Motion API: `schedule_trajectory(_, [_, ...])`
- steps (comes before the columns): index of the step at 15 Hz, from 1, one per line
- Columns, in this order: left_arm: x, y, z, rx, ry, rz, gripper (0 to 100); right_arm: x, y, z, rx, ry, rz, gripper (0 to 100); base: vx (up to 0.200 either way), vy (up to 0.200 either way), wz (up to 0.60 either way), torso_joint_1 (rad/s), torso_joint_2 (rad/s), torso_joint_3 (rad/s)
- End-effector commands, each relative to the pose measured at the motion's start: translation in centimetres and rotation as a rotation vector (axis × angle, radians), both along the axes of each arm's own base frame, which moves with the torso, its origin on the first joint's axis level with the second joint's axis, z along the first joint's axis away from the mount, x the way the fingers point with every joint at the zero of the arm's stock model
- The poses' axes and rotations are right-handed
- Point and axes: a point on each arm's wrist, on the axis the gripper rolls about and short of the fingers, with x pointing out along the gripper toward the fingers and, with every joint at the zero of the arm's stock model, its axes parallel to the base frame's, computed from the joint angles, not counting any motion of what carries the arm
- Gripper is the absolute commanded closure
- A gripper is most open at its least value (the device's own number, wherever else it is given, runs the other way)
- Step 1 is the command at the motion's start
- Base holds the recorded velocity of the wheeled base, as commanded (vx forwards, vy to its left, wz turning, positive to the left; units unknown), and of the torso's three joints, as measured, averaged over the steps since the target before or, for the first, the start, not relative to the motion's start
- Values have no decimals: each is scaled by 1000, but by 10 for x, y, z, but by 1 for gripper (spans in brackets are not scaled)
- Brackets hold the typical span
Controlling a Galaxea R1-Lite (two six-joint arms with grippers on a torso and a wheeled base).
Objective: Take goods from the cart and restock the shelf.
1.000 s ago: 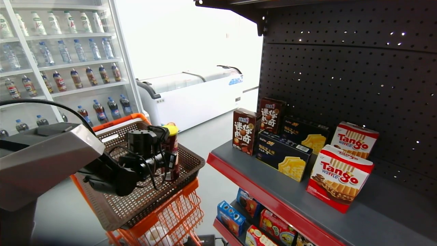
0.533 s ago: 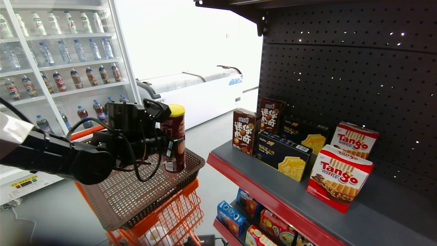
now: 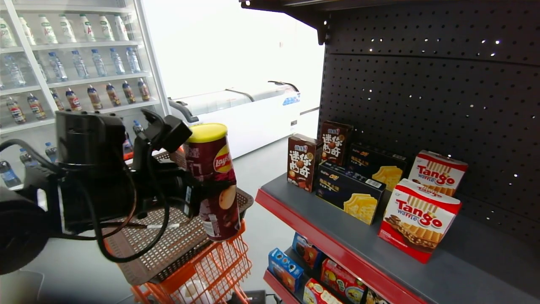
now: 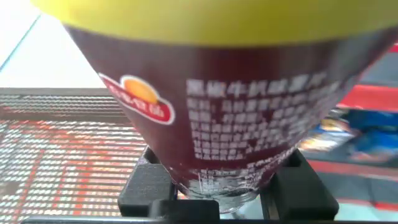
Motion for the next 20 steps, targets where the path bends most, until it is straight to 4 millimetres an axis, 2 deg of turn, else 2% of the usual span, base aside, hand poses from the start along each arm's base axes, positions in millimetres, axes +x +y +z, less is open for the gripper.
schedule_trajectory(1, [-54, 20, 6, -50, -36, -47, 100, 0, 0, 0, 0, 1, 1, 0, 0, 0, 0, 0, 0, 0])
schedule_trajectory(3, [-68, 24, 6, -99, -26, -106, 100, 0, 0, 0, 0, 1, 1, 0, 0, 0, 0, 0, 0, 0])
schedule_trajectory(4, [-68, 24, 6, -99, -26, -106, 100, 0, 0, 0, 0, 1, 1, 0, 0, 0, 0, 0, 0, 0])
schedule_trajectory(6, [-75, 24, 14, -147, -29, -214, 100, 0, 0, 0, 0, 1, 1, 0, 0, 0, 0, 0, 0, 0])
schedule_trajectory(9, [-87, 26, -1, -157, 29, -282, 100, 0, 0, 0, 0, 1, 1, 0, 0, 0, 0, 0, 0, 0])
schedule_trajectory(11, [-95, 27, -2, -176, 36, -341, 100, 0, 0, 0, 0, 1, 1, 0, 0, 0, 0, 0, 0, 0])
schedule_trajectory(17, [-96, 26, 1, -187, 31, -395, 100, 0, 0, 0, -2, 3, 4, 0, 0, 0, 0, 0, 0, 0])
schedule_trajectory(20, [-89, 25, 3, -167, 9, -396, 100, 0, 0, 0, -2, 1, 8, 0, 0, 0, 0, 0, 0, 0])
